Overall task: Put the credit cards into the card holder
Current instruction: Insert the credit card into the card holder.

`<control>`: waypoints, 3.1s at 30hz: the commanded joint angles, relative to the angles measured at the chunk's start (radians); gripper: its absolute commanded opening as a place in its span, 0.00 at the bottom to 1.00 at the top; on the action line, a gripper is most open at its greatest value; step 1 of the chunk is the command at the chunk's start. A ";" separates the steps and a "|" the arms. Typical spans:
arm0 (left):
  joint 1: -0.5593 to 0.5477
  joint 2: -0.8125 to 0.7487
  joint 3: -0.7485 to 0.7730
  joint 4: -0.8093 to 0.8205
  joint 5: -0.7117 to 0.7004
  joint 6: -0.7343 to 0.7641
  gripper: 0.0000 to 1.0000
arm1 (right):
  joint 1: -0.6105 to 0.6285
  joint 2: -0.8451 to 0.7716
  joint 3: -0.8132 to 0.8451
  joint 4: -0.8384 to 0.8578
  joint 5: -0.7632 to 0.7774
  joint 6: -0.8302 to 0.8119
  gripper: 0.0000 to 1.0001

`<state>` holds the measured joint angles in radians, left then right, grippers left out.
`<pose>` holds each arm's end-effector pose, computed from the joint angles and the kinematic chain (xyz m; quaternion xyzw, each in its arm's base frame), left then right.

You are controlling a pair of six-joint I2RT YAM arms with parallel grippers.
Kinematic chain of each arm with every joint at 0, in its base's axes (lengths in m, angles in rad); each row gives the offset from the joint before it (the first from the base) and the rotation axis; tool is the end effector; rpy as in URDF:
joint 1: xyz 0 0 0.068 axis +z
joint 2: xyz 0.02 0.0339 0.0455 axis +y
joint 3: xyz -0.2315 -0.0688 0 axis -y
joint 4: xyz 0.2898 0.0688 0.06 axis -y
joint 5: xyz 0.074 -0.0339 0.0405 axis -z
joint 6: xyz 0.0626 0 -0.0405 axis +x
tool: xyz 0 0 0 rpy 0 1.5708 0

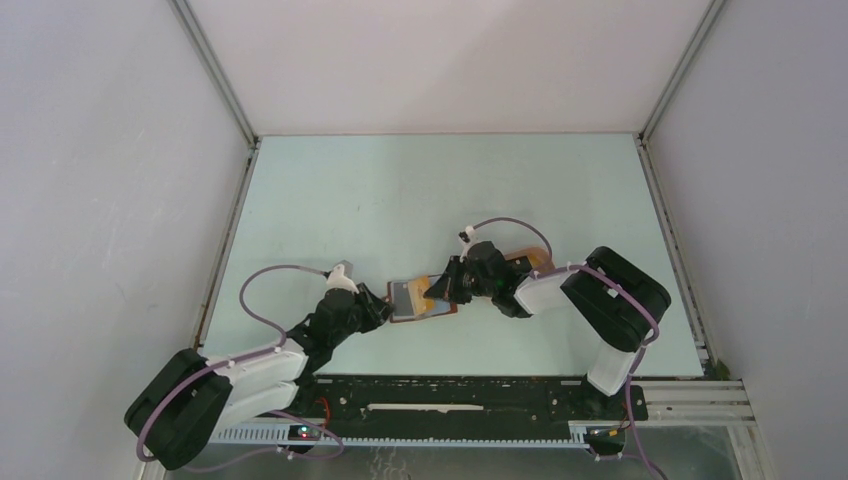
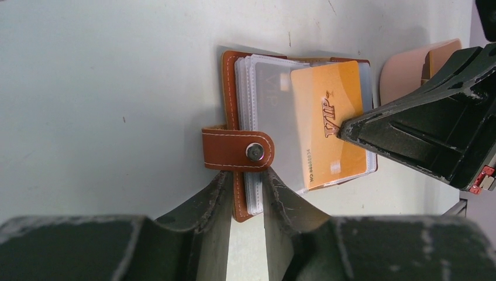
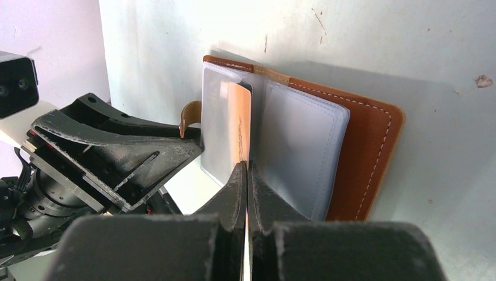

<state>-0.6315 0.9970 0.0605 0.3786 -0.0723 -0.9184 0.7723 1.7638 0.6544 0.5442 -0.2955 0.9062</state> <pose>0.1884 -0.1322 0.0378 -0.1423 0.8624 -0.3166 0.3684 0.2453 0.2644 0.0362 -0.0128 0.8695 0.4409 0.2224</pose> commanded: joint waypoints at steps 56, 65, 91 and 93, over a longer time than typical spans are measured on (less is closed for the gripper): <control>0.000 -0.295 -0.035 -0.279 0.000 0.004 0.44 | 0.338 0.127 0.528 -0.656 0.082 -0.646 0.60; 0.000 -0.299 -0.027 -0.280 0.000 0.007 0.44 | 0.294 0.115 0.561 -0.656 -0.157 -0.658 0.68; 0.004 -0.657 0.109 -0.647 -0.025 0.116 0.71 | 0.164 -0.150 0.726 -1.478 -0.533 -1.670 0.73; 0.004 -0.655 0.132 -0.646 -0.016 0.129 0.72 | 0.139 -0.198 0.725 -1.506 -0.549 -1.702 0.73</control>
<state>-0.6315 0.3538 0.0998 -0.2348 -0.1001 -0.8368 0.9524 1.6905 1.3571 -0.8631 -0.7929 -0.6586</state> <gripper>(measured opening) 0.710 0.727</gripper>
